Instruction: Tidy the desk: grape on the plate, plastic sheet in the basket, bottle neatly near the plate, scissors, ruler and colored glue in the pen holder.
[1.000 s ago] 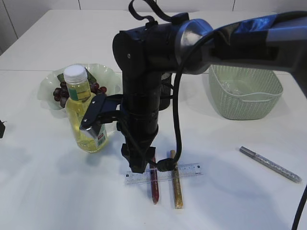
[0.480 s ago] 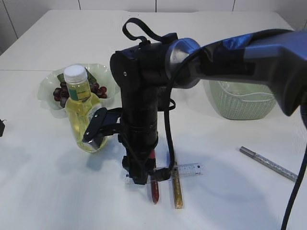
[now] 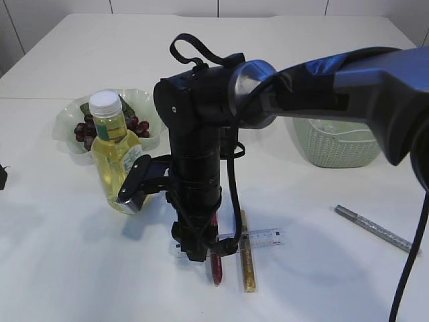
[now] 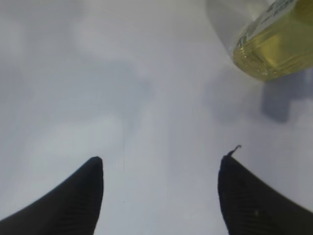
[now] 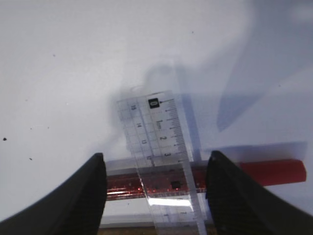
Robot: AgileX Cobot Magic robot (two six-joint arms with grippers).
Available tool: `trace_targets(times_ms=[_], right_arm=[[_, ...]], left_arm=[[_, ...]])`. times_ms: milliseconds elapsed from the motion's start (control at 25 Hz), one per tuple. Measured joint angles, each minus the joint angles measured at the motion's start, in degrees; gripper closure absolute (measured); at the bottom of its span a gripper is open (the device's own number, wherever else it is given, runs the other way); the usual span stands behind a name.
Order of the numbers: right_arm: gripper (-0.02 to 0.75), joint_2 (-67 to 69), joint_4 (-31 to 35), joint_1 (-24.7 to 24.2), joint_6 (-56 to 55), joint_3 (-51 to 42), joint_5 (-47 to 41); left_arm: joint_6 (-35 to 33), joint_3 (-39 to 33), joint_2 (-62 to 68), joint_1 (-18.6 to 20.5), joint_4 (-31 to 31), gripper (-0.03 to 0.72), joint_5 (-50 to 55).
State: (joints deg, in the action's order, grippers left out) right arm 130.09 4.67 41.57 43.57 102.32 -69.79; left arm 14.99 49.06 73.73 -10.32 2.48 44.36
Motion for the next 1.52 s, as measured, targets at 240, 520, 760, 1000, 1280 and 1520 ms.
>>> trace_targets(times_ms=[240,520,760,1000,1280,1520], right_arm=[[0.234,1.14,0.0,0.0,0.0,0.0,0.29],[0.234,1.38,0.0,0.0,-0.09,0.0,1.87],[0.234,1.87,0.0,0.0,-0.09,0.0,2.51],[0.234,2.06,0.0,0.0,-0.09,0.0,3.01],[0.234,2.06,0.1,0.0,-0.09,0.0,3.27],[0.234,2.7,-0.08,0.0,-0.2,0.0,3.36]], left_arm=[[0.0,0.0,0.83,0.0,0.0,0.151,-0.05],[0.0,0.0,1.91,0.0,0.0,0.151,-0.05],[0.0,0.0,2.85,0.0,0.0,0.151,-0.05],[-0.02,0.0,2.85,0.0,0.07,0.151,-0.05],[-0.12,0.0,2.85,0.0,0.07,0.151,-0.05],[-0.12,0.0,2.85,0.0,0.07,0.151,-0.05]])
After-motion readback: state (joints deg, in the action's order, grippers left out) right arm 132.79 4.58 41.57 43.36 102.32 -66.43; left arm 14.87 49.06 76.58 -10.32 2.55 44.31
